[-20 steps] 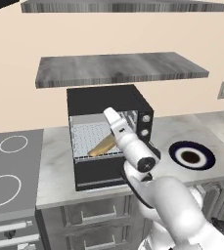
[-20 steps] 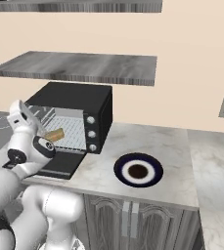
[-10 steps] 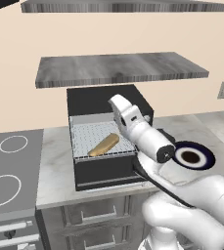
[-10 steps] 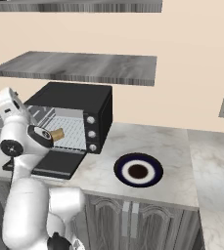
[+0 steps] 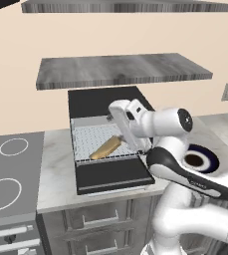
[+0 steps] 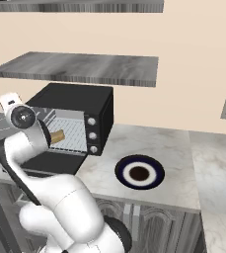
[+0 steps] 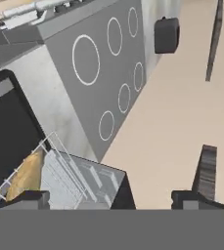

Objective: Pull the toaster oven rack outwards. Pick up the baguette from the plate and place it on the toaster oven rack. Close the toaster oven door fully and set the temperature to the lowest setting.

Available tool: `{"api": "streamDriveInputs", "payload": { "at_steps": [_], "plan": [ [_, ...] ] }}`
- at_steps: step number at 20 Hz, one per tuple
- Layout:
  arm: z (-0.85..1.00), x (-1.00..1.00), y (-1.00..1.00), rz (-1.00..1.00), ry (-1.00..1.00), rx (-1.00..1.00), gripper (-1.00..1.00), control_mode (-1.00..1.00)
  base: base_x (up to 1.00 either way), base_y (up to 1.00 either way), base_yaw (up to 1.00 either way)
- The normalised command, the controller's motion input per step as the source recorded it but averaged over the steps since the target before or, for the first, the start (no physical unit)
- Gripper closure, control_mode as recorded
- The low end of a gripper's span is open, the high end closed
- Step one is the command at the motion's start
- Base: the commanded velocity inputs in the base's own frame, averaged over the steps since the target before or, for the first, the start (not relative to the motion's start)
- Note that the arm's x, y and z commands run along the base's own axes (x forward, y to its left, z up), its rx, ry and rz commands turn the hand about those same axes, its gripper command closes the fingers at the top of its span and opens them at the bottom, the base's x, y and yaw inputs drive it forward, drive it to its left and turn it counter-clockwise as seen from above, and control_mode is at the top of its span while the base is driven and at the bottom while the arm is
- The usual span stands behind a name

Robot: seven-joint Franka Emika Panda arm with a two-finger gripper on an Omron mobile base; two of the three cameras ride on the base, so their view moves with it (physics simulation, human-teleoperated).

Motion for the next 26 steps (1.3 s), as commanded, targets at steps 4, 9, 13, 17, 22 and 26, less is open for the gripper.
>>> {"api": "streamDriveInputs", "payload": {
  "at_steps": [4,9,13,17,22,26],
  "plan": [
    [0.08,-0.73,-0.03,0.04,0.55,-0.34,-1.00,-1.00,0.00,0.00,0.00],
    [-0.07,-0.53,0.00,0.06,0.23,-0.27,-1.00,-1.00,0.00,0.00,0.00],
    [-0.29,-0.09,-0.03,0.04,0.05,-0.12,-1.00,-1.00,0.00,0.00,0.00],
    [-0.46,0.00,-0.04,0.01,0.01,-0.07,-1.00,-1.00,0.00,0.00,0.00],
    [-0.63,0.00,-0.09,0.00,0.00,-0.04,-1.00,-1.00,0.00,0.00,0.00],
    [-0.47,0.00,-0.20,0.00,-0.01,0.00,-1.00,-1.00,0.00,0.00,0.00]
  ]
}}
